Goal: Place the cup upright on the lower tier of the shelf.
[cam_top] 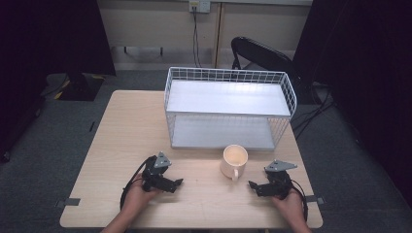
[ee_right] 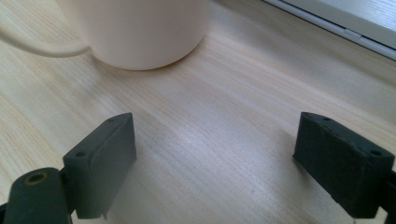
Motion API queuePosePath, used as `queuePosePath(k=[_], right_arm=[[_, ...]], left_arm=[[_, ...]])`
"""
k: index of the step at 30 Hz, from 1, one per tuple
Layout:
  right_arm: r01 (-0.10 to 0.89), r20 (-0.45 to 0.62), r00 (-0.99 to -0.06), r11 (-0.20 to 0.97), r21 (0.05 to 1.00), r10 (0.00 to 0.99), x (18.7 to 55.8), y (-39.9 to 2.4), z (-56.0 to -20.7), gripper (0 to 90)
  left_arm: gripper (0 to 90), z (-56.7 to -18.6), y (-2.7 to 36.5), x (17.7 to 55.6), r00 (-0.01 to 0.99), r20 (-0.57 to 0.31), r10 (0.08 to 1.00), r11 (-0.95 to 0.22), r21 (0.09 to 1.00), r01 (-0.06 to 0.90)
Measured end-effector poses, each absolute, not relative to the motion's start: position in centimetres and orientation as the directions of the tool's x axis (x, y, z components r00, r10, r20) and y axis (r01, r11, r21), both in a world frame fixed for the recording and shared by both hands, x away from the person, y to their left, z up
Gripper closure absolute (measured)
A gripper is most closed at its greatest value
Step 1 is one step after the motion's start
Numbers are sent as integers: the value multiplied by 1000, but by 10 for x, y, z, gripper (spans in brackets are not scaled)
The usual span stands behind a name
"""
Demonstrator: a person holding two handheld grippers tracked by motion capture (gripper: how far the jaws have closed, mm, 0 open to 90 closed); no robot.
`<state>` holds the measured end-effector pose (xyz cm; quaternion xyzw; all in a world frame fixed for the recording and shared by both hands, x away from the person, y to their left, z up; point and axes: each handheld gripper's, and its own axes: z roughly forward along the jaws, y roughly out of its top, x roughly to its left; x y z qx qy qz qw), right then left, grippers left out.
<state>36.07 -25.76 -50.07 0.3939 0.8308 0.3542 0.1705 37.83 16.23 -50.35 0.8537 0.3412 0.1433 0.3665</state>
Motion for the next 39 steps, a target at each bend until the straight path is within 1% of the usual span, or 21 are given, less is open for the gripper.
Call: queuePosePath(k=[11, 21, 27, 31, 39], right_arm=[[536, -2, -626, 432, 725, 780, 359, -259, -501, 121], [586, 22, -610, 432, 685, 792, 363, -262, -493, 151], [589, 17, -604, 432, 683, 797, 366, -266, -478, 167], [587, 1, -604, 443, 678, 797, 369, -266, -465, 166], [593, 4, -602, 443, 672, 799, 375, -265, -444, 166]], left_arm=[[31, -503, 162, 379, 724, -7, 689, -497, 723, 480], [30, -503, 162, 379, 725, -7, 689, -498, 722, 480], [30, -503, 162, 379, 724, -7, 689, -497, 722, 480], [30, -503, 162, 379, 724, -7, 690, -497, 723, 480], [30, -503, 162, 379, 724, -7, 690, -497, 723, 480]])
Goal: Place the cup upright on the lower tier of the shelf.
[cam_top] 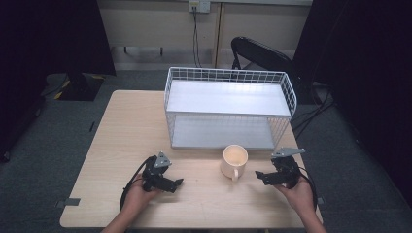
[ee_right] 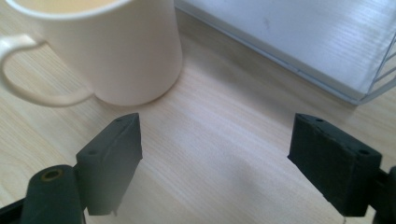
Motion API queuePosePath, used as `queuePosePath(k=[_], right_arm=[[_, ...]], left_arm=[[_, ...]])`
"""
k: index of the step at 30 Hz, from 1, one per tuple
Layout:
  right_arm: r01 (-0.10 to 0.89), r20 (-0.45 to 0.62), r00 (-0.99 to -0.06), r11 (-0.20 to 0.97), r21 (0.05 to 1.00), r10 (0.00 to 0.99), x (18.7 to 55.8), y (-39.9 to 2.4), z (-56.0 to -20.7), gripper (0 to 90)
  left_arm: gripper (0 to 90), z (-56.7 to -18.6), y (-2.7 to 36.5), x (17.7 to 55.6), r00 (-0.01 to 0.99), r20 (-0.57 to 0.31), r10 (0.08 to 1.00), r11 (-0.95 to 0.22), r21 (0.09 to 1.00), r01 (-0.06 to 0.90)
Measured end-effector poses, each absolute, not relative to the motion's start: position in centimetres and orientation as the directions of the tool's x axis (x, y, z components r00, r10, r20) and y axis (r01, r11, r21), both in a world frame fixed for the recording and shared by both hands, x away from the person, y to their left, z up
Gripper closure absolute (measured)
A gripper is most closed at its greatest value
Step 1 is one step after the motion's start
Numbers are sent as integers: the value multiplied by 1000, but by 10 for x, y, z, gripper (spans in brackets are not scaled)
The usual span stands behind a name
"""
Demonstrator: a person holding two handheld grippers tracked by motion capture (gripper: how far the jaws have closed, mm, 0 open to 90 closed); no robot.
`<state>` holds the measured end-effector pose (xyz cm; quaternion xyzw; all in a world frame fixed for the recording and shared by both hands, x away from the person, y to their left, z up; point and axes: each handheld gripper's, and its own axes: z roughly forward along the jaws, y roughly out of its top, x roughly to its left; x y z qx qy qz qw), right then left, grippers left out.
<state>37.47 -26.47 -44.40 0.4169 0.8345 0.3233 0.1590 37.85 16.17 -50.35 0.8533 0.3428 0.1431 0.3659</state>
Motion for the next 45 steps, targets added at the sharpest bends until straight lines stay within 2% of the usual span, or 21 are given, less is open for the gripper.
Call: queuePosePath(k=[27, 39, 45], right_arm=[[562, -14, -616, 452, 693, 787, 391, -237, -399, 166], [560, -9, -623, 455, 692, 782, 404, -217, -401, 169], [577, 17, -618, 439, 689, 786, 412, -213, -409, 201]], left_arm=[[31, -503, 162, 378, 724, -6, 690, -498, 722, 480], [30, -503, 162, 378, 724, -6, 690, -498, 722, 481], [31, -503, 162, 378, 724, -6, 690, -498, 722, 480]])
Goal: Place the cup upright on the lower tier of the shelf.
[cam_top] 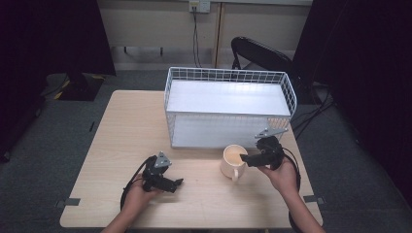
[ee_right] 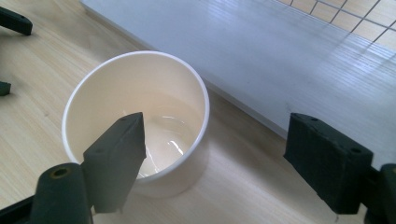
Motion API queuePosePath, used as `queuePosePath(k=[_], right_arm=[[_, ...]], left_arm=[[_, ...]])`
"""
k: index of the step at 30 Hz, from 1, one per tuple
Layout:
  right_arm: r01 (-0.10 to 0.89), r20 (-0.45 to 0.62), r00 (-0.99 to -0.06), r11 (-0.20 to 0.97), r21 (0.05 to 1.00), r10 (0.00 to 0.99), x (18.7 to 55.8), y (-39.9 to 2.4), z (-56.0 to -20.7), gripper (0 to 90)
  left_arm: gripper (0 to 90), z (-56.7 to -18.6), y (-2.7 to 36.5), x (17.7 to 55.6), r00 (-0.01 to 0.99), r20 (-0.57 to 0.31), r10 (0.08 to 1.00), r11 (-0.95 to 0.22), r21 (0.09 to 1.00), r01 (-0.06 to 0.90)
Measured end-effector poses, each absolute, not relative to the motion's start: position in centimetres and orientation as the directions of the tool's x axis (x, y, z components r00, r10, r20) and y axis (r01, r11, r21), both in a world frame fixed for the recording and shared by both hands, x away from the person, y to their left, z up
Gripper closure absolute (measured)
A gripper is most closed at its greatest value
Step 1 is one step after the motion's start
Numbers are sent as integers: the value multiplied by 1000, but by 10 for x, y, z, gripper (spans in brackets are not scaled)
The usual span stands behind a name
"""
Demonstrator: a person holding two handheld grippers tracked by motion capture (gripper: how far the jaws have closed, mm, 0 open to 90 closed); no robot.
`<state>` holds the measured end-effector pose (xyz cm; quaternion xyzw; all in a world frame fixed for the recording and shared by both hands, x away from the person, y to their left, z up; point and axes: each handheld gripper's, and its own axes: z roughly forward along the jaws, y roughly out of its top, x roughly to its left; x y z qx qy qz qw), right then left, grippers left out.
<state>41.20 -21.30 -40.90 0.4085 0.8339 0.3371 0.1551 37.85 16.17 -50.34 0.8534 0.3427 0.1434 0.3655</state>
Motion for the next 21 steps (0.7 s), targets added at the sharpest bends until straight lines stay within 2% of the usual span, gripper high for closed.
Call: queuePosePath(k=[7, 13, 18, 21], right_arm=[[584, 34, -618, 430, 689, 785, 418, -209, -419, 254], [589, 54, -619, 418, 692, 784, 419, -205, -423, 334], [596, 72, -619, 408, 692, 782, 420, -204, -425, 412], [605, 85, -618, 403, 687, 781, 422, -204, -427, 487]], left_arm=[[30, -503, 162, 378, 724, -6, 690, -498, 722, 480], [31, -503, 162, 378, 724, -6, 690, -498, 722, 480], [31, -503, 162, 378, 724, -6, 690, -498, 722, 480], [31, -503, 162, 379, 723, -1, 691, -499, 723, 478]])
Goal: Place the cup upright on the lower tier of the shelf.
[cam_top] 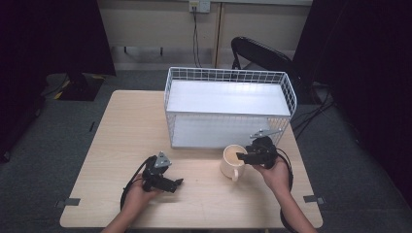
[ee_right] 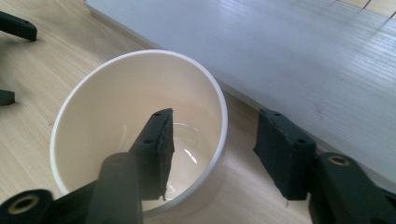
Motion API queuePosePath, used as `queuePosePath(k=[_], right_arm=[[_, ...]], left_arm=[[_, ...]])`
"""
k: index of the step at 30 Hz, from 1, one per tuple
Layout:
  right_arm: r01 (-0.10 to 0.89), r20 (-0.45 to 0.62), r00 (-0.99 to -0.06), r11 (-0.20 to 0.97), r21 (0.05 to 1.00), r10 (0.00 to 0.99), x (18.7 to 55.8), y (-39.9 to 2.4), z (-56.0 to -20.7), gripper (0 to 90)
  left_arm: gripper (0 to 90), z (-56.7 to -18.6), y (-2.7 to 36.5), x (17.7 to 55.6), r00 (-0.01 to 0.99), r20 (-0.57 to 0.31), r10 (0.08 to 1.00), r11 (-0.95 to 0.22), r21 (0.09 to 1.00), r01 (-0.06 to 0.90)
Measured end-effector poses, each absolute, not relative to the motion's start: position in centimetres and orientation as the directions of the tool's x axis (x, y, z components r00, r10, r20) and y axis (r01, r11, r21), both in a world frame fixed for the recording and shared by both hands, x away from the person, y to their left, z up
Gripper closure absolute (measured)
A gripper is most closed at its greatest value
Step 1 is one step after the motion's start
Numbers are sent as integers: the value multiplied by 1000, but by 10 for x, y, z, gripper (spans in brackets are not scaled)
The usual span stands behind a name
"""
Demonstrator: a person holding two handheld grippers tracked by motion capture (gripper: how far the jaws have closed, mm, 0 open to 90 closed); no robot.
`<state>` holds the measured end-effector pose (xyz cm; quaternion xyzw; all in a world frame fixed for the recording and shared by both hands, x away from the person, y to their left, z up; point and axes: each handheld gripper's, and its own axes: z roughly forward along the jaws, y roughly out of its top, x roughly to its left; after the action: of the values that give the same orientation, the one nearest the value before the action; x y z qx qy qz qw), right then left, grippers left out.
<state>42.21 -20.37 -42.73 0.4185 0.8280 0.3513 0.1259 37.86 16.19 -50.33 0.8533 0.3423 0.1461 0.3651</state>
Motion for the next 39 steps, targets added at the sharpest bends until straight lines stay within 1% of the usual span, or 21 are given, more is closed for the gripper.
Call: queuePosePath(k=[3, 7, 8, 10, 11, 12, 13, 15, 16, 18, 20, 21, 28, 39], right_arm=[[616, 100, -617, 400, 679, 780, 423, -203, -430, 546], [623, 105, -623, 409, 667, 775, 424, -200, -433, 652], [623, 105, -623, 409, 667, 775, 424, -200, -433, 652], [630, 103, -615, 409, 659, 782, 426, -198, -434, 694], [630, 103, -615, 409, 659, 782, 426, -198, -434, 694], [631, 100, -612, 408, 660, 785, 426, -198, -434, 718], [630, 95, -613, 412, 658, 785, 426, -197, -433, 790], [634, 100, -616, 416, 652, 781, 427, -196, -432, 788], [635, 81, -616, 433, 640, 784, 427, -195, -433, 791], [638, 78, -610, 431, 638, 789, 427, -194, -433, 795], [636, 59, -609, 443, 632, 791, 426, -193, -432, 813], [624, 25, -613, 466, 627, 789, 425, -193, -431, 822], [641, 61, -593, 426, 638, 803, 423, -198, -433, 826], [622, 62, -559, 368, 691, 827, 420, -202, -428, 826]], left_arm=[[31, -503, 162, 379, 723, -1, 691, -499, 723, 478], [30, -503, 162, 379, 723, 0, 690, -500, 723, 477], [31, -503, 162, 379, 723, 0, 690, -500, 723, 477], [31, -503, 162, 379, 723, -1, 691, -499, 722, 478], [30, -503, 162, 379, 723, -1, 691, -499, 722, 478], [30, -503, 162, 379, 723, -1, 691, -499, 723, 478], [30, -503, 162, 379, 723, 0, 691, -499, 723, 478], [30, -503, 162, 379, 723, -1, 691, -499, 723, 478], [30, -503, 162, 379, 723, 0, 691, -499, 723, 478], [30, -503, 162, 379, 723, -1, 691, -499, 722, 478], [30, -503, 162, 379, 723, -1, 691, -499, 723, 478], [31, -503, 162, 379, 723, -1, 691, -499, 723, 478], [30, -503, 162, 379, 723, 0, 691, -499, 723, 478], [30, -503, 162, 379, 723, -1, 691, -499, 723, 478]])
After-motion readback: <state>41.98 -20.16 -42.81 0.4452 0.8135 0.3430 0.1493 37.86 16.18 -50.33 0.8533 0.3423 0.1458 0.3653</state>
